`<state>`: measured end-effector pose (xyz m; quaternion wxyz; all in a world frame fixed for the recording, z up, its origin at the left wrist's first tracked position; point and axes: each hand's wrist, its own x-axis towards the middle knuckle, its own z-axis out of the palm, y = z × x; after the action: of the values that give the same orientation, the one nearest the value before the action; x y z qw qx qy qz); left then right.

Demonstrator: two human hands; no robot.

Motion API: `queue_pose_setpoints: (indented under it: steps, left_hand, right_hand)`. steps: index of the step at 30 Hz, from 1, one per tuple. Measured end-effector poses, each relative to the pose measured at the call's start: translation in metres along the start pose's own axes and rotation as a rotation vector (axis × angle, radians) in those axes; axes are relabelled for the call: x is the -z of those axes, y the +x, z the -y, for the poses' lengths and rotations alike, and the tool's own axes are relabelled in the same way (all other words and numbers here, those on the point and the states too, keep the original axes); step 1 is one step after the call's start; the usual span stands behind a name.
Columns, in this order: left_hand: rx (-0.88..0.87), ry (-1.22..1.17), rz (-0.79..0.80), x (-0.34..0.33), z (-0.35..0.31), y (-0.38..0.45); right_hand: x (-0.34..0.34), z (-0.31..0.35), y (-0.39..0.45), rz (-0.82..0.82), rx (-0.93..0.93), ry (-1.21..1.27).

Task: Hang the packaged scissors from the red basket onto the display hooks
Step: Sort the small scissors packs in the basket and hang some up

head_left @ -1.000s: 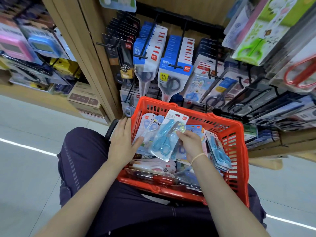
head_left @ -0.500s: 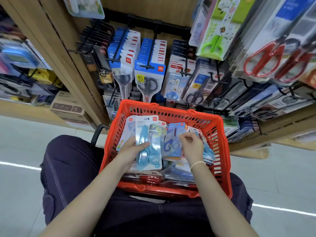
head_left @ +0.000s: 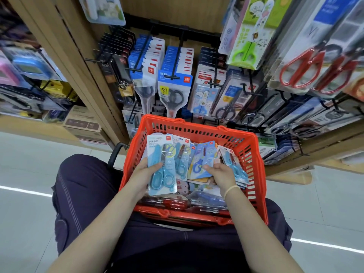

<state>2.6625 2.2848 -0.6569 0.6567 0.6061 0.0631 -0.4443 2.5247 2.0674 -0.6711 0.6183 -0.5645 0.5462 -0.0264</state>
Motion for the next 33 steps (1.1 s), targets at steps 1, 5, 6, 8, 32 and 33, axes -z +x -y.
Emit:
queue_pose_setpoints:
  steps: [1, 5, 6, 8, 32, 33]
  left_hand:
    - [0.007, 0.0, -0.006, -0.003, -0.002, 0.0]
    - [0.006, -0.025, -0.033, -0.011, -0.007, -0.001]
    - [-0.001, -0.028, -0.035, -0.013, -0.009, -0.002]
    - [-0.019, -0.019, -0.016, -0.015, -0.009, -0.003]
    - [-0.054, 0.117, 0.079, -0.026, -0.001, 0.018]
    - [-0.052, 0.116, 0.08, -0.025, -0.001, 0.018]
  right_hand:
    - [0.004, 0.002, -0.005, 0.042, -0.027, 0.071]
    - [0.012, 0.008, -0.028, 0.22, -0.091, 0.267]
    - [0.013, 0.008, -0.032, 0.266, -0.078, 0.278]
    - [0.012, 0.008, -0.04, 0.336, -0.048, 0.294]
    - [-0.019, 0.008, 0.006, -0.144, 0.046, -0.28]
    - [-0.023, 0.009, 0.006, -0.153, 0.053, -0.287]
